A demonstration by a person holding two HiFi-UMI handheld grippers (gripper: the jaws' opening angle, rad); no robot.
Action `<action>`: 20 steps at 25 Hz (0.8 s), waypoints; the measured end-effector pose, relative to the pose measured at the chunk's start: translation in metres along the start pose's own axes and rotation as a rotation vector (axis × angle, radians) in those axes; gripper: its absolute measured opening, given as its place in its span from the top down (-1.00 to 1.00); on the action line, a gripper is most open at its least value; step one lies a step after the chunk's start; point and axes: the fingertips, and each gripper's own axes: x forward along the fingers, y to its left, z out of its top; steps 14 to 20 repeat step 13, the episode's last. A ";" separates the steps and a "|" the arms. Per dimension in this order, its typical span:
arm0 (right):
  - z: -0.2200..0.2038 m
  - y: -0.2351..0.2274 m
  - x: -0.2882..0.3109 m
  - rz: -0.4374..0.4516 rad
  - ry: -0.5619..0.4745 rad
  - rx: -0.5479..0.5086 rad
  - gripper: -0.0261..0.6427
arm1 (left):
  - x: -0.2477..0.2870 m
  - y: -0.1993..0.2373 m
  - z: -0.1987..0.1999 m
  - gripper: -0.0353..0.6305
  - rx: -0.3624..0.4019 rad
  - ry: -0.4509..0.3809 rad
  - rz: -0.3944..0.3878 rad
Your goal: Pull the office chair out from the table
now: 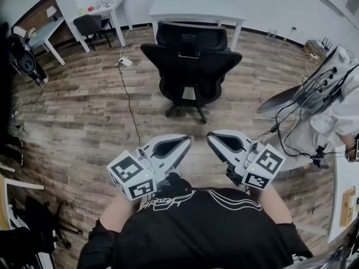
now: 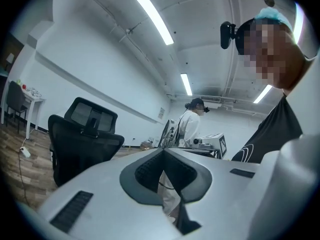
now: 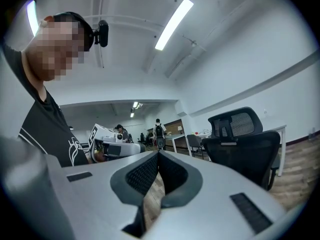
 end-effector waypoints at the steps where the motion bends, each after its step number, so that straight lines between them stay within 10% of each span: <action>1: -0.004 0.000 -0.002 -0.003 0.003 -0.003 0.82 | 0.000 -0.001 -0.003 0.88 -0.006 -0.003 0.000; 20: -0.012 -0.012 -0.015 -0.061 -0.006 -0.007 0.82 | 0.008 -0.006 -0.017 0.88 -0.024 -0.005 -0.028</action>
